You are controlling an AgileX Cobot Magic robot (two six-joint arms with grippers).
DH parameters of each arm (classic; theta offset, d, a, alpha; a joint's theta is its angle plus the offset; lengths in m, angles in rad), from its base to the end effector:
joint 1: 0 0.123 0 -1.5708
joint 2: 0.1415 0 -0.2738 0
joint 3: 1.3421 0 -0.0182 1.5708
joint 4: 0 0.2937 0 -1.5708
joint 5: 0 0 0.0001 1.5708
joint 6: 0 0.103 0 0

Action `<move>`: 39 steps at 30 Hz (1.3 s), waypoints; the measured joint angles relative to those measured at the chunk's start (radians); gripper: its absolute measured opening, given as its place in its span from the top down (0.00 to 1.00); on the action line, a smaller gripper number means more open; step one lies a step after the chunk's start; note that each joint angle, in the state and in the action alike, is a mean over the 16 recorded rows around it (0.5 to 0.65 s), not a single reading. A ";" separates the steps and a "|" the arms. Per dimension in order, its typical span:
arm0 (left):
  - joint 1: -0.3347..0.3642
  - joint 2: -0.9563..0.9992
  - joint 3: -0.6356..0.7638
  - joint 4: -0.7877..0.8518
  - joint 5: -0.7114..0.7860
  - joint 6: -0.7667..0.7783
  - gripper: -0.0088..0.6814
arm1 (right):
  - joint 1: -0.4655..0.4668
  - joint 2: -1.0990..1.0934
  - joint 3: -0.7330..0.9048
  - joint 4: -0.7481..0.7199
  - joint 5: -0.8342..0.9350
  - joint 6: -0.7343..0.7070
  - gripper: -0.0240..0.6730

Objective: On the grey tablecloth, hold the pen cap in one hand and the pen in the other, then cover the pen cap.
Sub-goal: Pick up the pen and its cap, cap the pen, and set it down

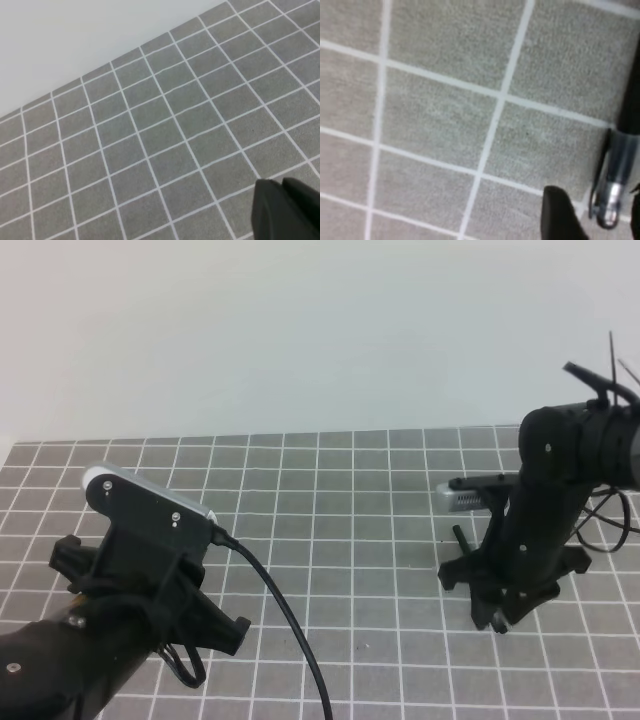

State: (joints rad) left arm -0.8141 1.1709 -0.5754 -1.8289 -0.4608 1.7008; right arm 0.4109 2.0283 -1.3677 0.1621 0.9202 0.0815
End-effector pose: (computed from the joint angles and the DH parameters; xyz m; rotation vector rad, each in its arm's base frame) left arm 0.2178 -0.1663 0.2056 0.4557 2.0872 -0.0766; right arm 0.3792 0.1797 0.1033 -0.3640 3.0694 0.2283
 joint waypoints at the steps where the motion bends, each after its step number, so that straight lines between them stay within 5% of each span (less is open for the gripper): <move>1: 0.000 0.000 0.000 0.000 0.000 0.000 0.99 | 0.000 -0.008 0.000 -0.001 0.000 0.000 0.56; 8: 0.000 0.000 0.000 0.014 -0.007 0.004 0.99 | 0.000 -0.130 0.000 -0.040 0.015 -0.012 0.55; 18: 0.000 -0.001 0.000 0.061 0.018 0.005 0.99 | 0.000 -0.482 0.080 -0.146 0.002 -0.059 0.79; 25: 0.000 -0.002 0.000 0.096 0.072 -0.008 0.99 | 0.000 -0.760 0.265 -0.181 -0.072 -0.091 0.94; 39: -0.001 -0.008 0.000 0.346 0.102 -0.209 0.99 | 0.000 -1.253 0.699 -0.239 -0.194 -0.103 0.96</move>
State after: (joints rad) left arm -0.8147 1.1628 -0.5753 -1.4825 -0.3592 1.4917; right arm 0.4109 0.7755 -0.6692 -0.0768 0.7259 -0.0217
